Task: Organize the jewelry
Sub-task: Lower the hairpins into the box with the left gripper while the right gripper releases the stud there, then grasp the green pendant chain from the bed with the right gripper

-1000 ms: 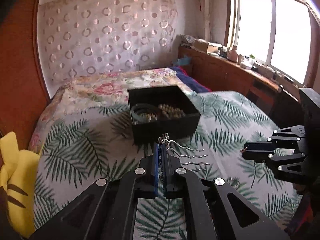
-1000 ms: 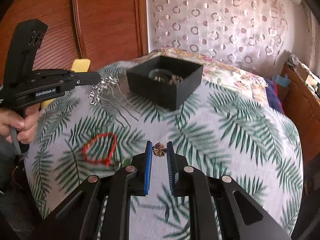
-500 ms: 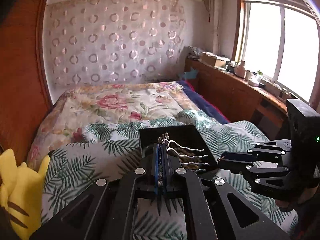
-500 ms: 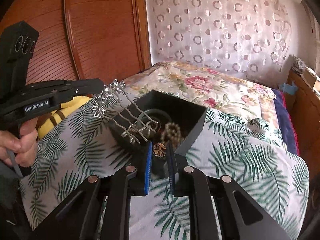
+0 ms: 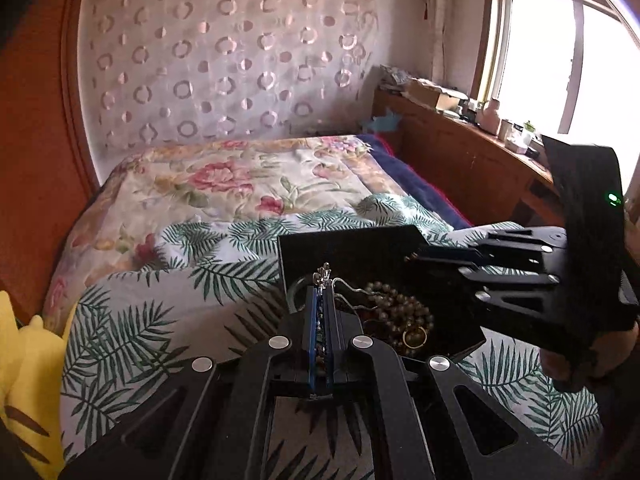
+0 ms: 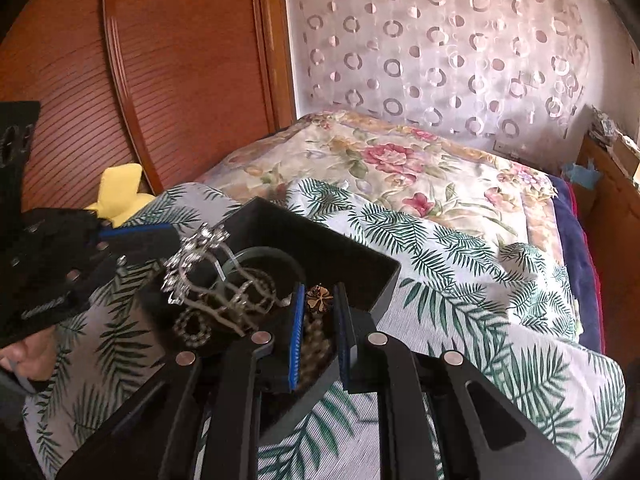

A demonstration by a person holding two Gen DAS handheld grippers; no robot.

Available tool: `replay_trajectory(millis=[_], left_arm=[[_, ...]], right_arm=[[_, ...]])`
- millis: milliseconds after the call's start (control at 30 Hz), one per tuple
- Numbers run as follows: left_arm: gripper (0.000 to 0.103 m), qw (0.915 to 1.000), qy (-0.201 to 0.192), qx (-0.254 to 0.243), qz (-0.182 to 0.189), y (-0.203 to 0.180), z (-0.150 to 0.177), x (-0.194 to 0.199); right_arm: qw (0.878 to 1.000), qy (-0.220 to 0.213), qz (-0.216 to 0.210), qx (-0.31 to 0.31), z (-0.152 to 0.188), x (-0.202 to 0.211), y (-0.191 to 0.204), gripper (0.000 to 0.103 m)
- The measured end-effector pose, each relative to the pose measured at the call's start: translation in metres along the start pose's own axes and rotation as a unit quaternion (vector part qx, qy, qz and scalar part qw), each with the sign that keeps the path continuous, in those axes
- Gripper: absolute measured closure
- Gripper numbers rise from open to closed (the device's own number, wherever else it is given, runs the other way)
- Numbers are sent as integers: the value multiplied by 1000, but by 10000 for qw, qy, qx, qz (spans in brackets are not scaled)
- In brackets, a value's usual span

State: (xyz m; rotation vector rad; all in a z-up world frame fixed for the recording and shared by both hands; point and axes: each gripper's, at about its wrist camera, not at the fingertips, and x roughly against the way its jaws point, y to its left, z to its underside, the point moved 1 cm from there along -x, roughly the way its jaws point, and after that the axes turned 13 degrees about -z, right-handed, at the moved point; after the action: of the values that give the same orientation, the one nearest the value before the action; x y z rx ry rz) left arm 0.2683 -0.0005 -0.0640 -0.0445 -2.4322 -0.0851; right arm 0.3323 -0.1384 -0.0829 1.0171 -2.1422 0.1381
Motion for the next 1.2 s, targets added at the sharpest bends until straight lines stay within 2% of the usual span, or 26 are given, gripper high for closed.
replay_trajectory(millis=[133,233,300,333,533,667,933,1200], left_arm=[[100,10000,-28,16,-8,0,1,2],[94,10000,-46,6,-25,0,3,6],[81,10000,-72,-20,-60,0,8,11],[80,9999,-80,-29,-61,0,10,14],[76,10000,-33,-93,1,-3,35,34],[65,9999,-48,-125,36,-3,54,52],[64,9997,106,-234,55,-7,94,77],[64,9990,316,-306,71,-15,126,85]], right_arm=[[10000,-12,25,-44,-4,-3,-6,85],[9998,-154,40,-151,-4,8,-8,85],[9996,-207,51,-194,-1,17,-9,85],[9995,-228,82,-196,2,23,-8,85],[9994,-234,159,-206,34,57,9,85],[9997,-158,111,-151,64,75,32,85],[9999,113,27,-97,119,88,76,85],[9994,289,-202,-11,148,93,110,85]])
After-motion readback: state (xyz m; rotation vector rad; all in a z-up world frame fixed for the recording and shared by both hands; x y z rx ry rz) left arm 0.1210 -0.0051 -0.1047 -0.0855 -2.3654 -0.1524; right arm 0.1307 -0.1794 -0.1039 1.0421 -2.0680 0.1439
